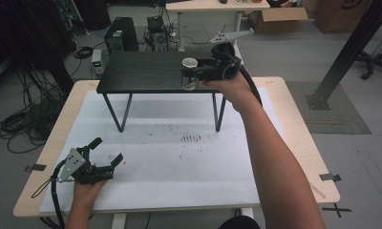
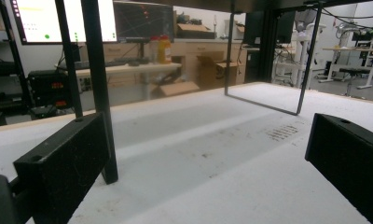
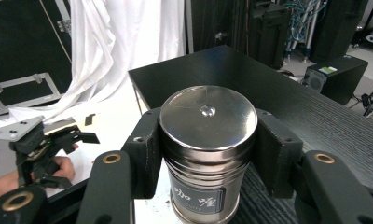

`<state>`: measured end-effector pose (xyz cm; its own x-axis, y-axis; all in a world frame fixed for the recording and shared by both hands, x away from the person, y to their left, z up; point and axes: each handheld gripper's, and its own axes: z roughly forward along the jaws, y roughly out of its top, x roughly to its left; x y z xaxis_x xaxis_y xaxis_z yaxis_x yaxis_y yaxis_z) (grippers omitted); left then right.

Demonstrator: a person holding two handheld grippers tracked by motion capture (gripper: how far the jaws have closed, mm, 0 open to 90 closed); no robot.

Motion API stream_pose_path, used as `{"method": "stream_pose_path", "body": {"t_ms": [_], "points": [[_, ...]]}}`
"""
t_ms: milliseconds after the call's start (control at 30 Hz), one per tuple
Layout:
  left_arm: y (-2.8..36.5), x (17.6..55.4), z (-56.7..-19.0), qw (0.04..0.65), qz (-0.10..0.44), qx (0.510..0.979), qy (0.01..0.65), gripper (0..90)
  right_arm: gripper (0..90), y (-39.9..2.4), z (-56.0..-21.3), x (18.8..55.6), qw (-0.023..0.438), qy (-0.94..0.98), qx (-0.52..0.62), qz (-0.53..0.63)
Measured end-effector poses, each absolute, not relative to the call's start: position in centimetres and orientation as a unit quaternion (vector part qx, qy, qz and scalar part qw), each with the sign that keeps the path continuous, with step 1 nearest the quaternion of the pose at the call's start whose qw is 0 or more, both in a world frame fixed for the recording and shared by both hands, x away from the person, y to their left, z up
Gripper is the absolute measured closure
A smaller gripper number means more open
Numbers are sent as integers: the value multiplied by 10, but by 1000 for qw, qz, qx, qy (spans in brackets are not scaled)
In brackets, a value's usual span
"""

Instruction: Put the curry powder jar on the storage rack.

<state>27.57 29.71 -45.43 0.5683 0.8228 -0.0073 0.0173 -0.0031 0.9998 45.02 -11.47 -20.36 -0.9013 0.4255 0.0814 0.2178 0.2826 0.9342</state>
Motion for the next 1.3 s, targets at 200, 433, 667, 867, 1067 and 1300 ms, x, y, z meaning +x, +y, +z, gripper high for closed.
{"method": "stream_pose_path", "body": {"t_ms": [200,433,667,867,1067,1300], "points": [[298,276,-454,624,323,629,334,3,487,-111,-207,463,93,790,217,566],[298,276,-454,624,323,629,333,3,487,-105,-209,476,101,790,239,555],[298,275,-454,624,324,629,332,3,487,-103,-209,485,105,789,256,548],[297,275,-454,625,323,628,333,3,487,-99,-215,490,106,793,267,537],[297,275,-454,624,324,628,333,3,487,-94,-218,493,108,792,268,537],[297,275,-454,623,325,630,332,3,487,-94,-218,491,114,795,263,535]]}}
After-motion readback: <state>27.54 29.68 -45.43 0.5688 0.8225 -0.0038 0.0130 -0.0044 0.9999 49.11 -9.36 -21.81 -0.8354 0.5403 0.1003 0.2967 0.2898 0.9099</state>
